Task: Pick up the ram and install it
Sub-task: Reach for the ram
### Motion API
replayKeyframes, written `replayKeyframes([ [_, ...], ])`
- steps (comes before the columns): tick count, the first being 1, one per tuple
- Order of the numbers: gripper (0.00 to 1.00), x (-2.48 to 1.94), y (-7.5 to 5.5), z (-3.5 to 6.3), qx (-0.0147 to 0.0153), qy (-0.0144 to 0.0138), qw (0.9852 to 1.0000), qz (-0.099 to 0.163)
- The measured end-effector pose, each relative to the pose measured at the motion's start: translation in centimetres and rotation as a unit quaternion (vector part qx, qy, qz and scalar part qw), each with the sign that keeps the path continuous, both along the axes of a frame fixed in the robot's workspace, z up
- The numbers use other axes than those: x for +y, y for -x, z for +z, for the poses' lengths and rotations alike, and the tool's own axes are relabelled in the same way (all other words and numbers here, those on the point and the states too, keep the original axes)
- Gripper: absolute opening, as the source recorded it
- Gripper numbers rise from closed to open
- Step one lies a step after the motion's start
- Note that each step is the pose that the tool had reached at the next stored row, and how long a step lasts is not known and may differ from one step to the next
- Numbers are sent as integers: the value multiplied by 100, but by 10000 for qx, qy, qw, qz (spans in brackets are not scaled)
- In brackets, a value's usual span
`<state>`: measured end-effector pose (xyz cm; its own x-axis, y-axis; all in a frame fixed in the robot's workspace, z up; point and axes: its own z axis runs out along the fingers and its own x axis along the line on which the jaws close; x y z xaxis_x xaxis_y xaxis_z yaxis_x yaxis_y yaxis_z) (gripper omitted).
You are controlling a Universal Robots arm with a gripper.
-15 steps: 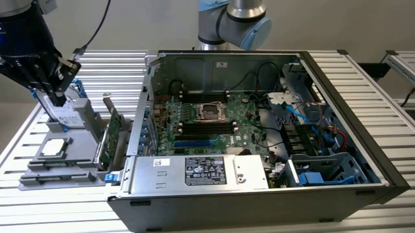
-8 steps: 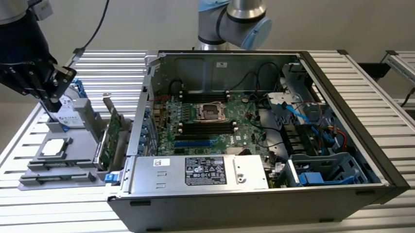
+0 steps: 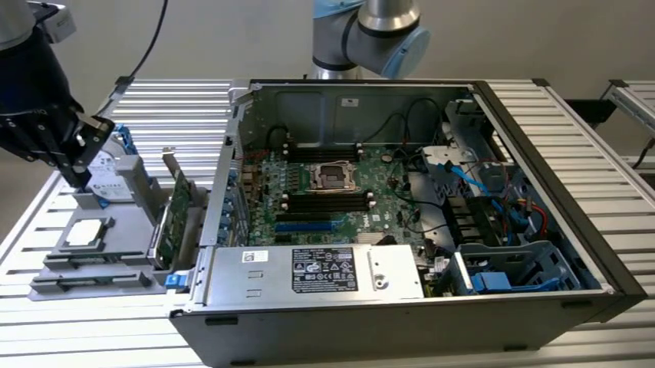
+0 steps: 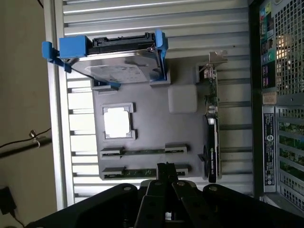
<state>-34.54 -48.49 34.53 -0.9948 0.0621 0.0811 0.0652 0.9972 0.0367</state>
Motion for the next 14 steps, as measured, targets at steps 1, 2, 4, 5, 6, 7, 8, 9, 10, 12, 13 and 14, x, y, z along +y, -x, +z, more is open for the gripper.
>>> replayKeyframes([
  [1,11,-7,0,-9,2,-1,10000,23],
  [2,11,-12,1,-18,6,-1,10000,53],
  [4,11,-17,2,-33,17,0,9999,131],
  [5,11,-19,2,-41,22,0,9998,172],
  [6,11,-21,1,-50,26,-1,9998,214],
  [7,11,-23,1,-56,32,0,9997,255],
  [8,11,-24,1,-64,37,0,9996,295],
  [9,11,-26,1,-72,41,0,9994,336],
  [10,11,-28,1,-80,46,0,9993,377],
  [12,11,-32,2,-94,55,0,9990,451],
  [13,11,-34,2,-101,60,0,9988,485],
  [14,11,-37,3,-106,64,0,9987,513],
])
